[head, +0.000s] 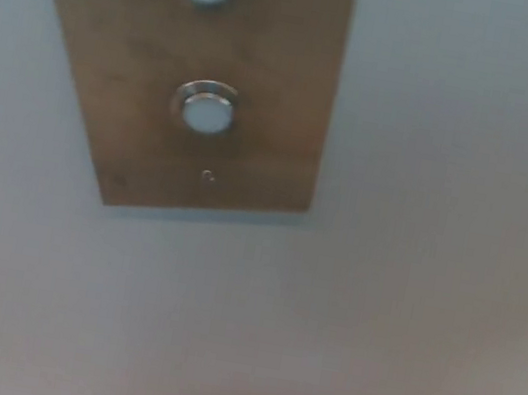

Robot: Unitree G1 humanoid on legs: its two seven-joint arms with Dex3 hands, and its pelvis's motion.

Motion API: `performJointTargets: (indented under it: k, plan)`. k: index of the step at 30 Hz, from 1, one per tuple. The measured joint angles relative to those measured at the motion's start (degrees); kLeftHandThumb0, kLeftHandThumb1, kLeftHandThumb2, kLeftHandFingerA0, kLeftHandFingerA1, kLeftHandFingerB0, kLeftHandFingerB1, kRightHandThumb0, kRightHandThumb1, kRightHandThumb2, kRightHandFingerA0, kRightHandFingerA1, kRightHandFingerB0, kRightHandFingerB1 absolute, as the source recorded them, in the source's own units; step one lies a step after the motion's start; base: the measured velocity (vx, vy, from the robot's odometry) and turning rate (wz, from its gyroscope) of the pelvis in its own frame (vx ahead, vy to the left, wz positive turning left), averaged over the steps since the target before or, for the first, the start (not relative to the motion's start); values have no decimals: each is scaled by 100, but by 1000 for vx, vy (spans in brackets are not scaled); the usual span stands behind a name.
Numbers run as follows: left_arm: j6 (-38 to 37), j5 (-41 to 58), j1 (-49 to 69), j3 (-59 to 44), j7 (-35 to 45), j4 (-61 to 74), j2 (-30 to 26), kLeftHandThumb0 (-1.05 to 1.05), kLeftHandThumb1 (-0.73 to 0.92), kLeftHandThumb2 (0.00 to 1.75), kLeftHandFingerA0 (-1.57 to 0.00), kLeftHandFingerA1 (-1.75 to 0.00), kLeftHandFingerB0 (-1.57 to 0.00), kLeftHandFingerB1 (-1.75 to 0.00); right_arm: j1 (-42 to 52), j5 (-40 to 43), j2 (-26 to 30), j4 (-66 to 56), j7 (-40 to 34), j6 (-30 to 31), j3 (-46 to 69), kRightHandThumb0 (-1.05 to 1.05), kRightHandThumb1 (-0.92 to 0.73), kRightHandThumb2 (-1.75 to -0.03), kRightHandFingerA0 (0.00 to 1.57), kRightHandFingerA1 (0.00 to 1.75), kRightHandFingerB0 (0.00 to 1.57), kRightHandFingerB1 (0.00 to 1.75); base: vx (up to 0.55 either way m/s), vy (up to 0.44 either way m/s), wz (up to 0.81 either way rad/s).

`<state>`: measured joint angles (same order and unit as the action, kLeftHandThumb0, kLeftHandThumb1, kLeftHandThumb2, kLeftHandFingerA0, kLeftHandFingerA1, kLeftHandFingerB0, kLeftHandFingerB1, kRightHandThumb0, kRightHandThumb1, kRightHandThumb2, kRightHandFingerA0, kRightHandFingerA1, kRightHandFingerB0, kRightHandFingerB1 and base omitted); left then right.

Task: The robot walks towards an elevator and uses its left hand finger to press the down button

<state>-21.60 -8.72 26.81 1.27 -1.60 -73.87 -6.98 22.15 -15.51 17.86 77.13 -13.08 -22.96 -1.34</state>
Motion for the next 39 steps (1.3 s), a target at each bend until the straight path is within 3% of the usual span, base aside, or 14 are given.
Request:
performJointTargets:
  k: [1, 2, 4, 8, 10, 11, 15, 19, 24, 25, 30, 36, 38, 39]
  plan:
    - [28, 7, -83, -27, 3, -52, -8, -43, 69, 61, -60, -56, -54, -42, 7, 1, -25, 0, -2, -2, 5, -48, -43, -80, 69, 67, 51, 53, 16, 93, 40]
    - [29, 9, -100, -41, 8, -59, -5, -43, 70, 61, -62, -58, -55, -43, 18, 2, -24, -2, -3, -8, 8, -45, -53, -57, 74, 58, 56, 38, 53, 340, -8]
    - [55, 14, -137, -79, 6, -128, -47, -43, 70, 62, -61, -73, -55, -43, 41, -2, -47, -2, -9, -20, 2, -48, -42, -79, 70, 66, 50, 52, -16, 222, 2]
    - [78, 25, -156, -129, 11, -145, -72, -43, 72, 62, -56, -62, -54, -43, 76, -1, -98, 6, -2, -34, 14, -49, -43, -80, 69, 65, 50, 52, 0, 25, 0]
    - [76, 19, -139, -100, 21, -81, -54, -43, 71, 61, -58, -57, -54, -42, 73, 0, -91, 2, -2, -37, 24, -43, -53, -57, 75, 55, 56, 38, 16, -18, 4]
    - [76, 15, -132, -86, 23, -59, -51, -44, 69, 61, -60, -53, -56, -41, 71, -1, -90, 1, -2, -36, 24, -48, -43, -79, 70, 64, 50, 52, 36, -55, 9]
    - [99, 26, -183, -122, 63, -93, -20, -45, 69, 61, -58, -58, -56, -42, 37, -7, -89, 2, -5, -34, 14, -49, -43, -80, 69, 68, 51, 53, 14, -35, 5]
    - [109, 61, -192, -215, 102, -109, 14, -45, 67, 60, -56, -57, -58, -43, 14, -7, -80, -3, -20, -36, 12, -46, -54, -57, 73, 58, 57, 38, 0, 0, 0]
    - [109, 125, -279, -411, 191, -135, 36, -43, 63, 59, -54, -46, -62, -41, 11, -7, -73, -8, -23, -35, 12, -46, -54, -57, 74, 56, 58, 38, 0, 0, 0]
    - [109, 147, -326, -466, 233, -142, 35, -45, 60, 58, -60, -51, -66, -42, 7, -7, -73, -14, -23, -35, 12, -51, -46, -81, 69, 64, 49, 52, 0, 0, 0]
    - [93, 256, -390, -605, 390, -43, 28, -44, 57, 58, -55, -47, -61, -43, -4, -6, -73, -31, -22, -37, 13, -44, -54, -57, 74, 55, 57, 38, 0, 0, 0]
    - [-329, 323, -245, -733, 443, 193, 13, -40, 54, 57, -72, -49, -59, -43, -4, -1, -73, -40, -20, -41, 31, -45, -54, -57, 75, 55, 58, 38, 0, 0, 0]
    - [-465, 349, -116, -794, 441, 411, 40, -40, 55, 57, -74, -50, -57, -42, -4, -4, -73, -40, -20, -41, 29, -49, -43, -80, 71, 66, 51, 52, 0, 0, 0]
    - [-574, 362, -18, -825, 439, 588, 66, -43, 54, 57, -71, -51, -58, -41, -4, -5, -73, -40, -20, -41, 28, -44, -54, -57, 75, 57, 57, 38, 0, 0, 0]
